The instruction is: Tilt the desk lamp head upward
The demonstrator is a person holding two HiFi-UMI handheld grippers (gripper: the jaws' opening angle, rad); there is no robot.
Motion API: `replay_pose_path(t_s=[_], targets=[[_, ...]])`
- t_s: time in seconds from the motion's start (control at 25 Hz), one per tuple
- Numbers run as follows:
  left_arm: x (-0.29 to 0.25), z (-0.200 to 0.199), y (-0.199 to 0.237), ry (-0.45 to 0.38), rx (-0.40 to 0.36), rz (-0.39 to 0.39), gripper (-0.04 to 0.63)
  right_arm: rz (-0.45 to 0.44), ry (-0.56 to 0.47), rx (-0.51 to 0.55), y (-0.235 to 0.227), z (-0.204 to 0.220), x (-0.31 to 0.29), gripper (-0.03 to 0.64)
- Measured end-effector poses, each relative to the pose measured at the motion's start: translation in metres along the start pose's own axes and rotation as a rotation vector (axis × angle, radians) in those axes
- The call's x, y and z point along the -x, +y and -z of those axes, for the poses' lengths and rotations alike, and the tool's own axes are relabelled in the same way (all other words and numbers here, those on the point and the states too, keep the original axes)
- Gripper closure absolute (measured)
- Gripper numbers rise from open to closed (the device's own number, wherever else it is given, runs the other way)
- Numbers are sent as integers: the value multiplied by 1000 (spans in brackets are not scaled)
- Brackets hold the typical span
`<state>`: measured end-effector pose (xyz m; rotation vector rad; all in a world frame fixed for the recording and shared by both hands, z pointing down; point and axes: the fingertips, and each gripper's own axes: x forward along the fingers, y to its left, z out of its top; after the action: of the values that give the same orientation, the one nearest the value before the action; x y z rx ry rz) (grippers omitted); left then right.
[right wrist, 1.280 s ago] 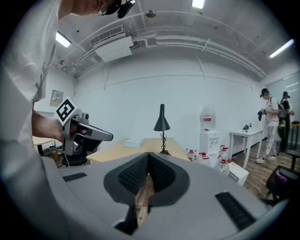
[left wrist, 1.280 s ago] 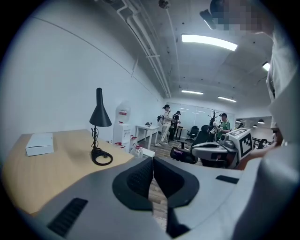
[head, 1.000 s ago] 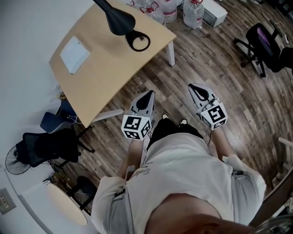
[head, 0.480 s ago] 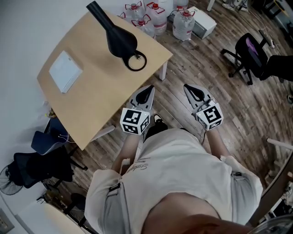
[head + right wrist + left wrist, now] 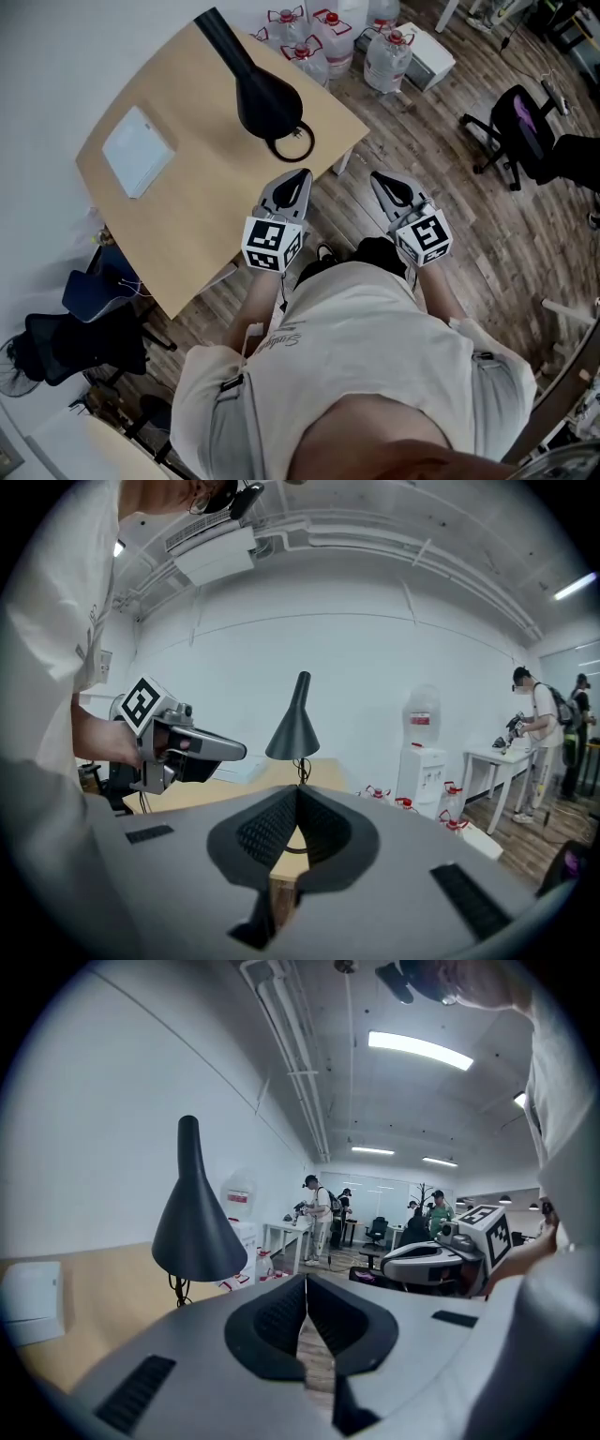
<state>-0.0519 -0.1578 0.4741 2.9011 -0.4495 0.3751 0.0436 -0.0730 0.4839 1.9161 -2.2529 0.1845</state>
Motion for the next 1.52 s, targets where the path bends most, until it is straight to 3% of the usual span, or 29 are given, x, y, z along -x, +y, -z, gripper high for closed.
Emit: replay_pose_path(t_s=[0.28,0.52,0.68,0.84,1.04,1.28,1.52], targets=[[-33,-2,30,16,61,-109,579,-128,22,1,-41,6,-54,621],[-54,-20,46,-4,115,-284,578,-343,11,81,-78,-4,-104,621],[-68,-18,57,7,142,-384,578,-439,-4,107,-101,-5,-137,621],[-73,-14,64,16,176,-476,578,-530,-20,45,-107,-8,-158,621],[-68,-11,67,-11,213,-582,578,-635,-3,87,-104,3,-176,621],[-61,-3,69,-27,236,-649,578,-719,33,125,-91,21,-196,621],[-64,11,73,-7,277,-628,578,-793,170,187,-64,67,-223,621]])
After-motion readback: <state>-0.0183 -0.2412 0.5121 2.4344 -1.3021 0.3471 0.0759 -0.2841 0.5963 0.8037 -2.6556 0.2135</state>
